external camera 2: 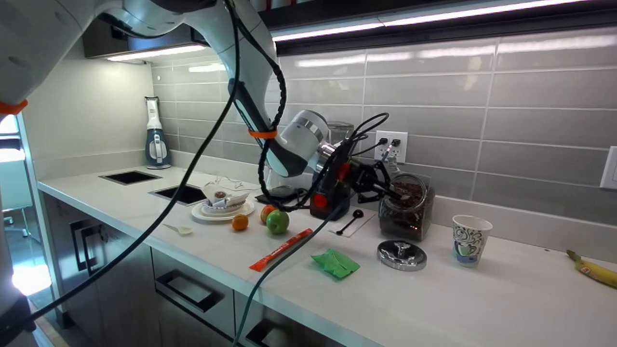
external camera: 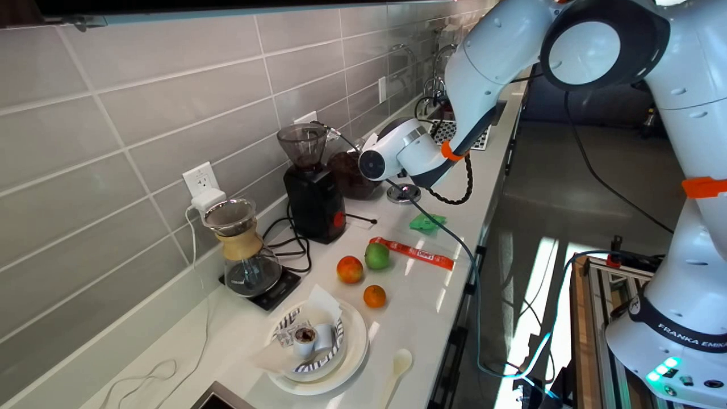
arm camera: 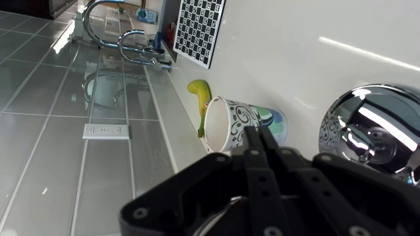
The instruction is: Transfer a spoonful of contents from the container into the cup
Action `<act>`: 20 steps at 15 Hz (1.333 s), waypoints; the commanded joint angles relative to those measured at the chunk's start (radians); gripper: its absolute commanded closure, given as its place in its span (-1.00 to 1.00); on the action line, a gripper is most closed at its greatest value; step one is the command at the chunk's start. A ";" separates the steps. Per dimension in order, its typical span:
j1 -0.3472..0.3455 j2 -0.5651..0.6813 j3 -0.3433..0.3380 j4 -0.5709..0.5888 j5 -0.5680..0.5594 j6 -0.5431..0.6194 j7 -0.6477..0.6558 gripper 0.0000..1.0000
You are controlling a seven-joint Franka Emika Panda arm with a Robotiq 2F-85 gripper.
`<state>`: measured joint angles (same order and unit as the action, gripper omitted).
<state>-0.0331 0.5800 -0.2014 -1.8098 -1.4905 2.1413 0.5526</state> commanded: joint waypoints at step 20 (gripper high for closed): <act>-0.135 -0.174 0.030 -0.162 -0.048 -0.011 0.013 0.98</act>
<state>-0.1422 0.4172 -0.1796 -1.9657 -1.5053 2.1140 0.5745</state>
